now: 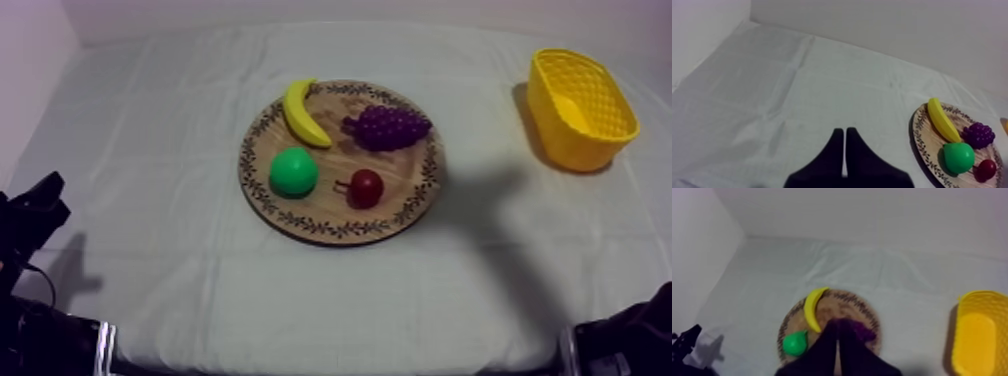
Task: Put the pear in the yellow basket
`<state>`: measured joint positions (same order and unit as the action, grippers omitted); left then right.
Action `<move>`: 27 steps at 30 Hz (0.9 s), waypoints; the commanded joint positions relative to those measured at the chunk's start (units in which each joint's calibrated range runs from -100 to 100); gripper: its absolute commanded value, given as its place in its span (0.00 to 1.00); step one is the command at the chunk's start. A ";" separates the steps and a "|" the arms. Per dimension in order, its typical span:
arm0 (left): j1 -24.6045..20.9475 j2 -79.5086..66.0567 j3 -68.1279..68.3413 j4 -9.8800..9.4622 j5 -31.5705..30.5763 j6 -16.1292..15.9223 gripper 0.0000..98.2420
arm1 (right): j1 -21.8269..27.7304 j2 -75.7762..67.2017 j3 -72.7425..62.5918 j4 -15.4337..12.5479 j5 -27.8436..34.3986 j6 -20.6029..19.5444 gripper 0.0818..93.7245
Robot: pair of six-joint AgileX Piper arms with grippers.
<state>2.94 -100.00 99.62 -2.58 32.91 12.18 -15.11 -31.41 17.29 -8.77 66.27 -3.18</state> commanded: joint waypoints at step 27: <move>-0.01 0.00 0.05 0.01 -0.01 0.01 0.00 | -10.28 39.61 -21.44 6.16 10.24 -12.56 0.00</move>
<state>2.94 -100.00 99.62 -2.58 32.91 12.18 -25.27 6.85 -3.94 -2.68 76.07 -15.13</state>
